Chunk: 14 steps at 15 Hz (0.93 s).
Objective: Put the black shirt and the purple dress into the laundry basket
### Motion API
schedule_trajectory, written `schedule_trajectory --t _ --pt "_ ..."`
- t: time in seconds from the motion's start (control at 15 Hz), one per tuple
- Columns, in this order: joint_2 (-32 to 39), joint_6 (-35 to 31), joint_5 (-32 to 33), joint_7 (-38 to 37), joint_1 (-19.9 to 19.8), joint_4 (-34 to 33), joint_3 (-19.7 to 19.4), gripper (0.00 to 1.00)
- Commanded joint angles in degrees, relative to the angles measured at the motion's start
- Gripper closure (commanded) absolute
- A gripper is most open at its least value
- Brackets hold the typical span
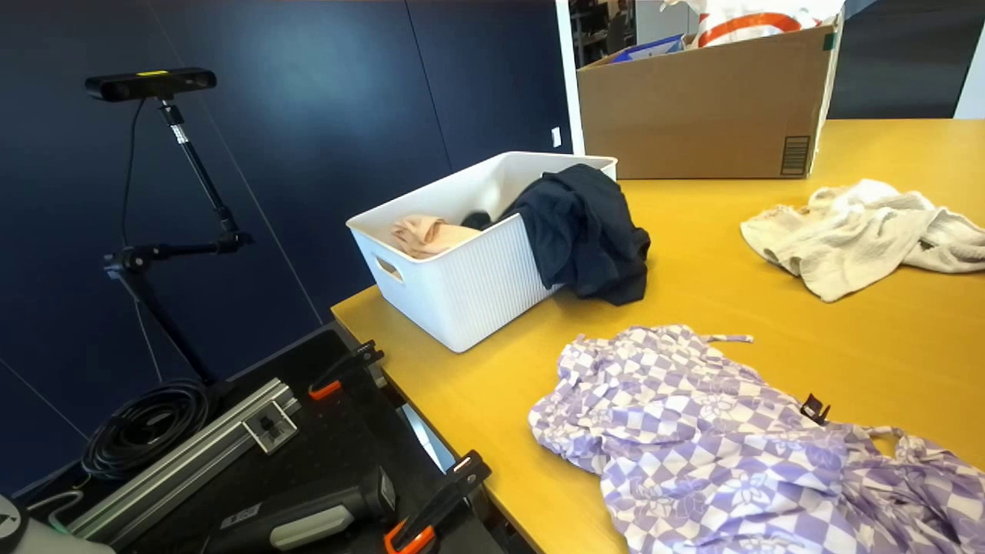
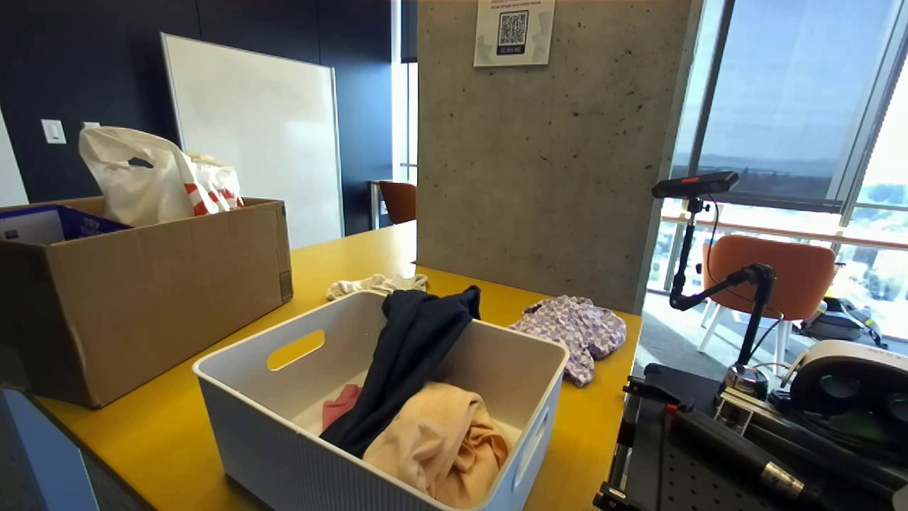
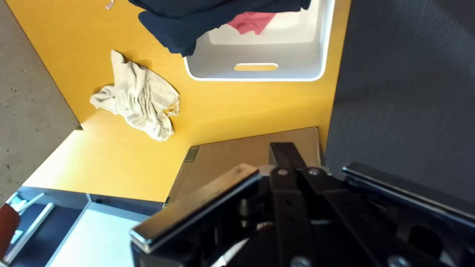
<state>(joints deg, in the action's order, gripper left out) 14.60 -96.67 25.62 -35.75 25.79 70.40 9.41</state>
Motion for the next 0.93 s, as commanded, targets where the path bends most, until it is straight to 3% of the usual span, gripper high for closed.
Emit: schedule_trajectory --t 0.0,0.07,0.33,0.73,0.87 --pt "3.43 0.62 1.00 0.47 1.10 -3.88 0.06 0.74" --pt "3.72 0.37 0.86 0.48 0.95 -3.55 -0.26 0.73" --pt "2.95 1.73 -1.29 0.65 -2.20 -0.15 -2.10 0.45" --pt "-1.15 -0.96 -9.19 3.57 -13.13 11.60 -6.25 0.02" --pt "-1.74 -3.75 -13.33 6.76 -17.32 15.21 -7.63 0.00"
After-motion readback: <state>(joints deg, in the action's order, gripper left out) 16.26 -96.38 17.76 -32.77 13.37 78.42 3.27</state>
